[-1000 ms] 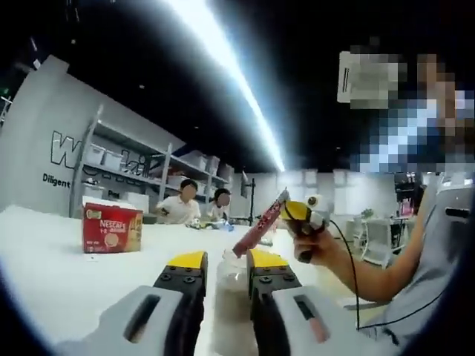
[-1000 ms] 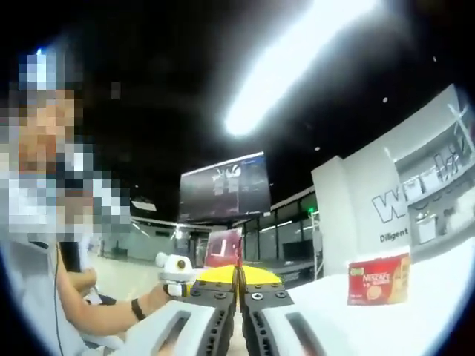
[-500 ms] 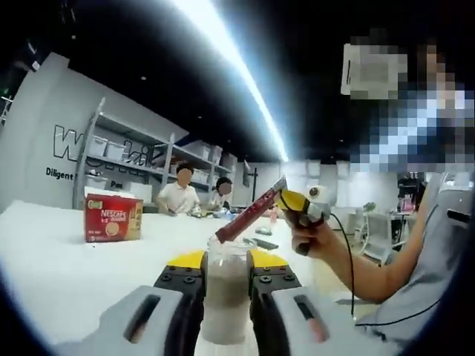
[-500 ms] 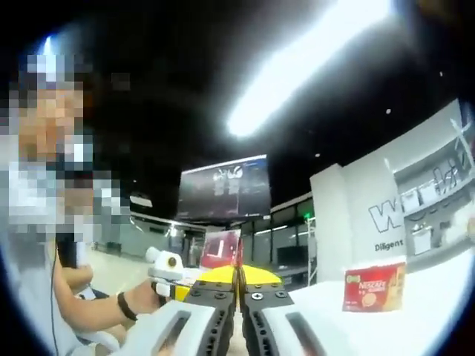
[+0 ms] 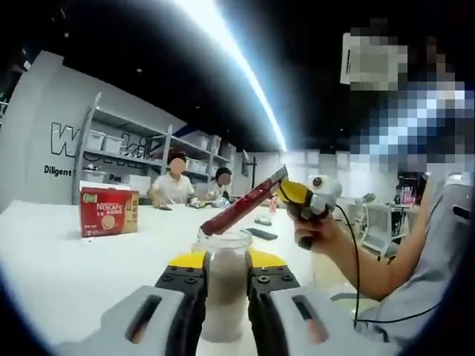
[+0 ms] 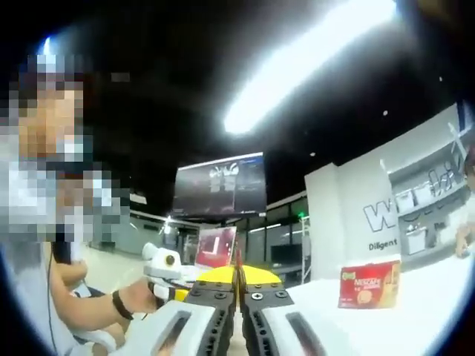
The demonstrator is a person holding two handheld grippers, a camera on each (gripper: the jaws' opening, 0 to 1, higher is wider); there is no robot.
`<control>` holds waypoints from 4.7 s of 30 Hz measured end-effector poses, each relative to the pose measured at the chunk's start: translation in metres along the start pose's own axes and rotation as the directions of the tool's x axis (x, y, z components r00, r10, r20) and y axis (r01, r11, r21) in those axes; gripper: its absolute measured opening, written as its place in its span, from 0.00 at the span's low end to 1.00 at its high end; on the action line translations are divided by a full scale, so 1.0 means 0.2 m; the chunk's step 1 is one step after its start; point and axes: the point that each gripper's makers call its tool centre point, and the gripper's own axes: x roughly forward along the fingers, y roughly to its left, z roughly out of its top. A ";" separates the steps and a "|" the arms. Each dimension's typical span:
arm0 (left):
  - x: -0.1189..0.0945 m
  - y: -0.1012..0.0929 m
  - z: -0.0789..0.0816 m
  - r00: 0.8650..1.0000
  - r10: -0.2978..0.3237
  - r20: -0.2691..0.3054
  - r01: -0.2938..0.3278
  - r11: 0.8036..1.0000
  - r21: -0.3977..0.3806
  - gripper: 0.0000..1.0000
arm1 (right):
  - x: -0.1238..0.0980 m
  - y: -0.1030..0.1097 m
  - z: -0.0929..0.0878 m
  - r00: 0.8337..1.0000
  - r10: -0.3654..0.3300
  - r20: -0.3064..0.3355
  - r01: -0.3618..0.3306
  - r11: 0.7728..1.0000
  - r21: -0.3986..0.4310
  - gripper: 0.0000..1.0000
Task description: Tear open the coffee pouch, take out the coffee, and pour the coffee from the pouch into the cup
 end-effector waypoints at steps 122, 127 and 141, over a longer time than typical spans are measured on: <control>-0.01 -0.04 0.00 1.000 -0.015 -0.003 0.015 0.999 0.040 0.17 | -0.04 0.03 -0.05 0.994 0.000 -0.107 -0.001 1.000 -0.009 0.02; -0.01 -0.04 0.00 1.000 -0.017 -0.003 0.017 0.999 0.038 0.17 | -0.04 0.02 -0.08 0.992 -0.009 -0.129 0.009 1.000 -0.004 0.02; -0.02 -0.03 0.00 1.000 -0.009 -0.003 0.009 0.999 0.038 0.17 | -0.09 -0.01 -0.11 0.989 -0.035 -0.146 0.034 0.999 -0.007 0.02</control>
